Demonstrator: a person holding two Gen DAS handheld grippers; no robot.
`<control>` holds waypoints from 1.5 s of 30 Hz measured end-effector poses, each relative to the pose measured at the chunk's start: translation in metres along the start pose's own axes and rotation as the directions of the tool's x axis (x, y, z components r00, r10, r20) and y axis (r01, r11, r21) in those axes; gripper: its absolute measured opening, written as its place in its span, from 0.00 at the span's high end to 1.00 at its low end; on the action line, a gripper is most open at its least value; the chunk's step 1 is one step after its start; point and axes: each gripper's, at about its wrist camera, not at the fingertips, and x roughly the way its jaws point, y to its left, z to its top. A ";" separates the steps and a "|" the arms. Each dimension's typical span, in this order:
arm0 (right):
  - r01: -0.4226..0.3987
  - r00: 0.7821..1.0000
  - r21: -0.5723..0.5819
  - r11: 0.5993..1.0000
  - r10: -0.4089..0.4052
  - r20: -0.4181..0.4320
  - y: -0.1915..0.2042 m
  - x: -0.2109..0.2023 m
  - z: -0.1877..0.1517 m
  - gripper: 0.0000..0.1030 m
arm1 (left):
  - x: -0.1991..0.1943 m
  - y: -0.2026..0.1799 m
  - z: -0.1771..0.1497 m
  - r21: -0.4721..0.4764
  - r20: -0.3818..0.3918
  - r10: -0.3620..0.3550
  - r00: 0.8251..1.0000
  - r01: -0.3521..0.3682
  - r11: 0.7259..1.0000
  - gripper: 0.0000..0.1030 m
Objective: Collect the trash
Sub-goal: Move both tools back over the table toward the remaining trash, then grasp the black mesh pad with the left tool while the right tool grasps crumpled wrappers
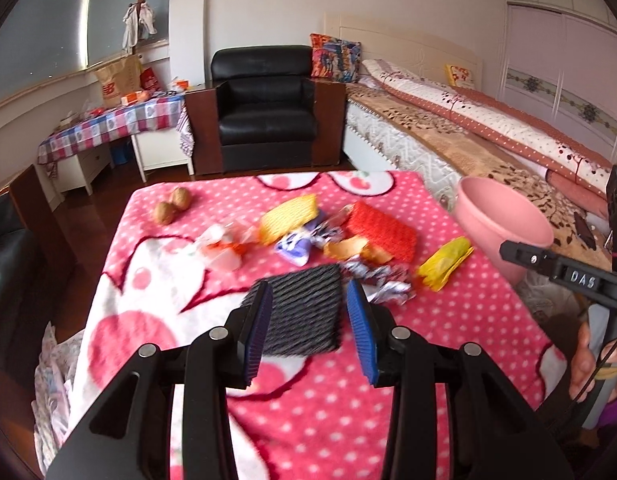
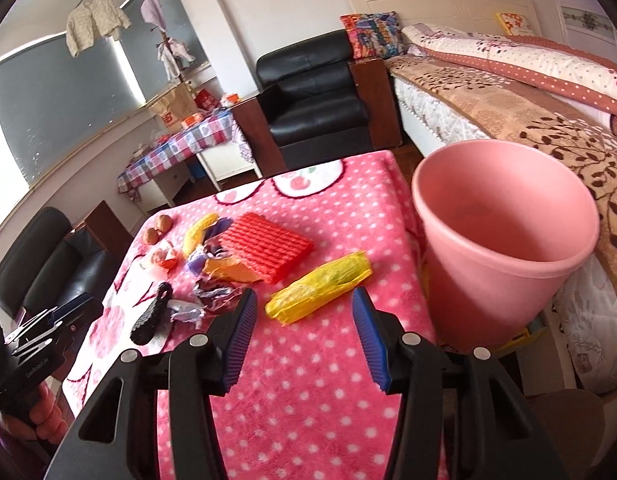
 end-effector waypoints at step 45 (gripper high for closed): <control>-0.155 0.974 -0.355 0.922 0.084 -0.209 0.097 0.065 -0.015 0.42 | 0.019 0.022 -0.010 0.044 0.001 -0.017 1.000 0.017 0.999 0.91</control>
